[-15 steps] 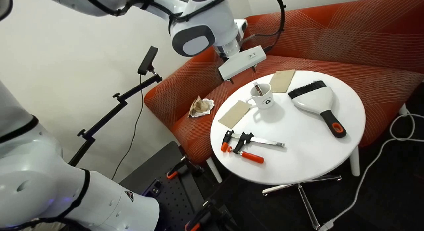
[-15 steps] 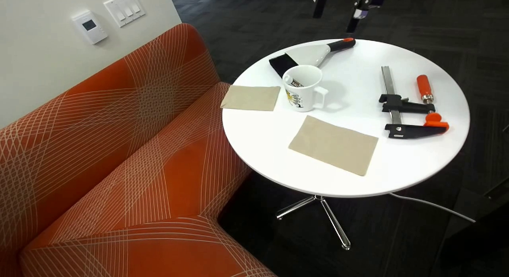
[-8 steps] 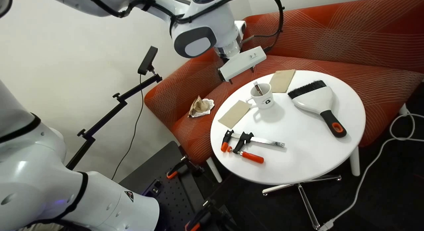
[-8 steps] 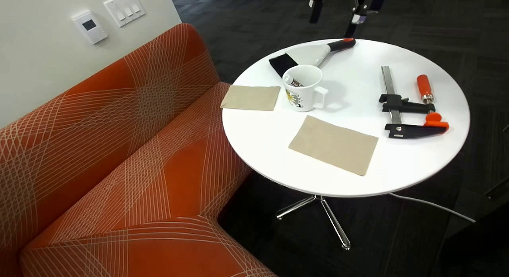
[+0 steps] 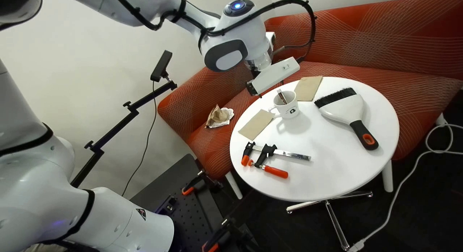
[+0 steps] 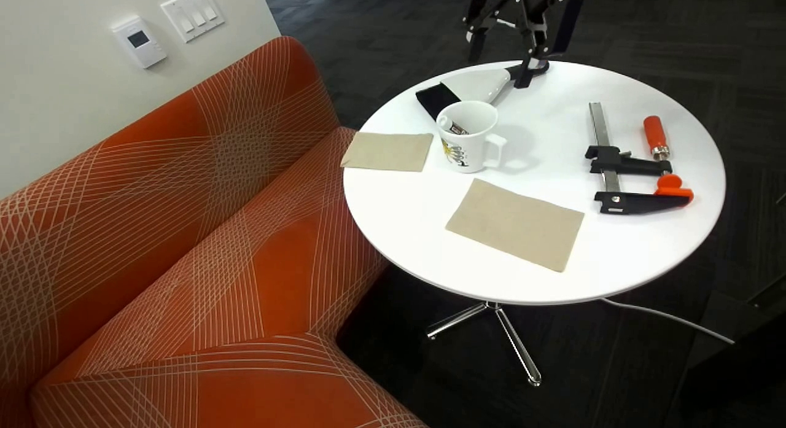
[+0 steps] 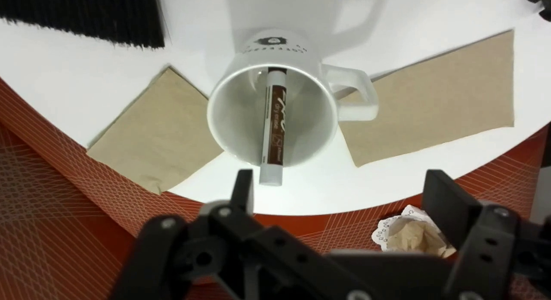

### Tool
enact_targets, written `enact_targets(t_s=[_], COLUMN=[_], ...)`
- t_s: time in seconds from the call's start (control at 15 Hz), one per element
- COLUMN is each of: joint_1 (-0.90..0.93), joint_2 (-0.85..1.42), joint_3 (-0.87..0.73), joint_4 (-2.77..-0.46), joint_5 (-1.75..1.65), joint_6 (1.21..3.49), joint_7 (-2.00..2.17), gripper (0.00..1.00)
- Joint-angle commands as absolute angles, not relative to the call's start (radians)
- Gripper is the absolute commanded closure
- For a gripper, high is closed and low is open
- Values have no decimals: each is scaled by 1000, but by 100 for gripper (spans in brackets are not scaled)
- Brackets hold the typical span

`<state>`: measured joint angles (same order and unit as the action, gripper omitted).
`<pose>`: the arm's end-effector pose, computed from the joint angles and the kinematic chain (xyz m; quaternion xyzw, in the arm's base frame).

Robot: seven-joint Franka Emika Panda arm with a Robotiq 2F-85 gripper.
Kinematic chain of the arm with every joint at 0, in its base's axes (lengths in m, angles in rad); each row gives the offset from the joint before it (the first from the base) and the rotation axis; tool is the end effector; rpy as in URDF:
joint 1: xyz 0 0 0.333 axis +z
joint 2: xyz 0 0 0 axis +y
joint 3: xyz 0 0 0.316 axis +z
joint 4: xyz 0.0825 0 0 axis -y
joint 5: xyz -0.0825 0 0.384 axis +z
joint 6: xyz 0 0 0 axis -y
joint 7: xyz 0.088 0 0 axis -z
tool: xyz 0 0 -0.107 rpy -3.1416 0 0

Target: Put the marker on the table

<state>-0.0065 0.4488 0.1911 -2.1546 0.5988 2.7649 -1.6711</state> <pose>0.5720 0.0825 0.2018 -0.7865 -0.5895 -0.1672 0.0768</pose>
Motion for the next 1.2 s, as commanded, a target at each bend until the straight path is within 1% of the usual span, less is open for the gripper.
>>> enact_targets(t_s=[0.0,0.13,0.2,0.27,0.33,0.4,0.47,0.67,0.8,0.87,1.0,1.13], joint_1=[-57,-73,-79,-84,-88,-92,-96,-98,-97,-97,-95,-94], joint_2=[538,579,596,611,625,637,648,671,684,690,705,720], joint_3=[242,255,260,263,267,270,274,279,280,281,283,286], joint_4=[-2086,-2055,-2042,-2027,-2015,-2004,-1992,-1960,-1942,-1934,-1917,-1901], joint_5=[520,464,439,415,394,372,352,299,266,251,223,199], joint_6=[2809,2807,2804,2799,2798,2797,2794,2782,2776,2773,2764,2758], joint_7=[-1663,-1642,-1633,-1625,-1618,-1607,-1598,-1563,-1542,-1531,-1511,-1494], gripper=[0,0,3,21,28,32,38,63,75,75,79,71])
